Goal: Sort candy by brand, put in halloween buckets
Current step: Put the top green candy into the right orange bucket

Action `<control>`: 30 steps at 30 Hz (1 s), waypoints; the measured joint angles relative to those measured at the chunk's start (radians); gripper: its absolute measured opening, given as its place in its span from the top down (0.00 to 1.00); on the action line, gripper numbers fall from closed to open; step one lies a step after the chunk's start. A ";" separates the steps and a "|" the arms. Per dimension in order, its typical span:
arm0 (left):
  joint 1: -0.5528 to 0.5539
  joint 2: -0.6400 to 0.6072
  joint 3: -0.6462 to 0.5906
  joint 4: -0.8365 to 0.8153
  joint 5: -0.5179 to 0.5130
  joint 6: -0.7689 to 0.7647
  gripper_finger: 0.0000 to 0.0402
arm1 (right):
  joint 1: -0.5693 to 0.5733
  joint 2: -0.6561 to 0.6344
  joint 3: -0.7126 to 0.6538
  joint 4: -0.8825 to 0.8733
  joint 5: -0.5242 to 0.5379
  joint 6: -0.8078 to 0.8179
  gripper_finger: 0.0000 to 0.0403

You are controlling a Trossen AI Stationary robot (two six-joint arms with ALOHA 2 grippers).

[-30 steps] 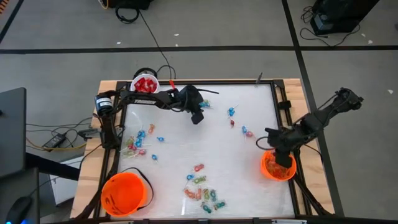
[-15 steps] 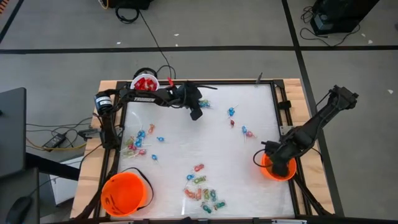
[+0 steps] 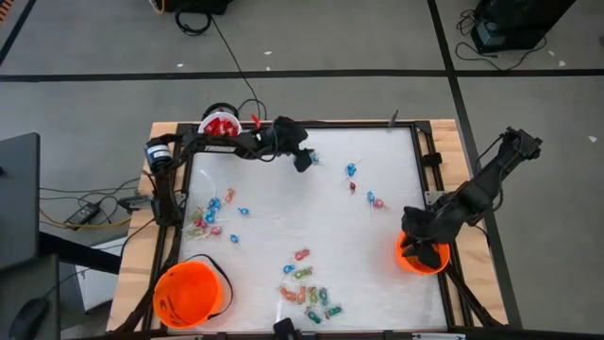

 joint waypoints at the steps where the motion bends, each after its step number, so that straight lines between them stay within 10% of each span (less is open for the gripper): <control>1: 0.007 0.008 0.000 0.005 0.002 0.009 0.33 | 0.000 -0.002 0.000 0.035 0.016 -0.031 0.61; 22: 0.057 0.260 0.305 -0.423 0.039 0.053 0.40 | -0.005 0.043 0.000 0.165 0.050 -0.131 0.61; 30: 0.072 0.275 0.308 -0.460 0.060 0.071 0.69 | -0.004 0.054 0.000 0.171 0.067 -0.158 0.61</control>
